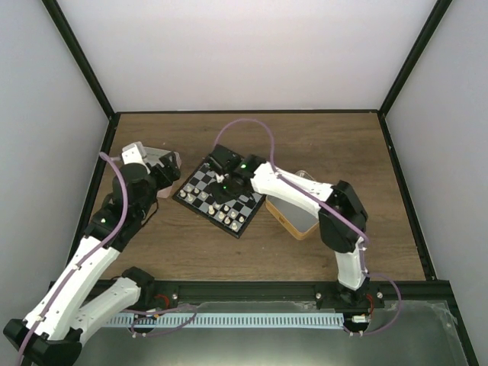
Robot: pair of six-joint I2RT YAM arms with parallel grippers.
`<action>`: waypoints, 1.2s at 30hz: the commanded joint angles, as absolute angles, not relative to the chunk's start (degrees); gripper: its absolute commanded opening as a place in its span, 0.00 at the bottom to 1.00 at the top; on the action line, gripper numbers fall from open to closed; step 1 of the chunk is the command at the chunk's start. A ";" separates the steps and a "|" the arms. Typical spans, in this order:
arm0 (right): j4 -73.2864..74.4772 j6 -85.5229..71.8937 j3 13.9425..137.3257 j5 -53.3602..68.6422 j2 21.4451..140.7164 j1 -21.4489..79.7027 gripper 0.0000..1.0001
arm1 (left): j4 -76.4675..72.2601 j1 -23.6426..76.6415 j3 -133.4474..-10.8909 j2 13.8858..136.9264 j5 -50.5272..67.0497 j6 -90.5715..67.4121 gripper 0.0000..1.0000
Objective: Set up the chess pieces on the board
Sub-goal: Place the chess piece on the chessboard.
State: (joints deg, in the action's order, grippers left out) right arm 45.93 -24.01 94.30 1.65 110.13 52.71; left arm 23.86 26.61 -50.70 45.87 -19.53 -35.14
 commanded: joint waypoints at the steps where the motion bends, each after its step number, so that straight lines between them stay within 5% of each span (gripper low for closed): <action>1: 51.07 -20.88 102.03 -0.01 113.95 55.16 0.03 | 25.76 26.26 -52.13 42.84 -25.41 -32.92 0.89; 14: 58.99 -17.48 120.17 -2.93 128.09 58.36 0.05 | 26.77 26.29 -51.66 36.80 -32.28 -32.44 0.89; 36: 62.51 -11.26 125.04 -3.93 134.97 58.36 0.13 | 26.68 26.27 -50.49 36.50 -30.22 -34.08 0.90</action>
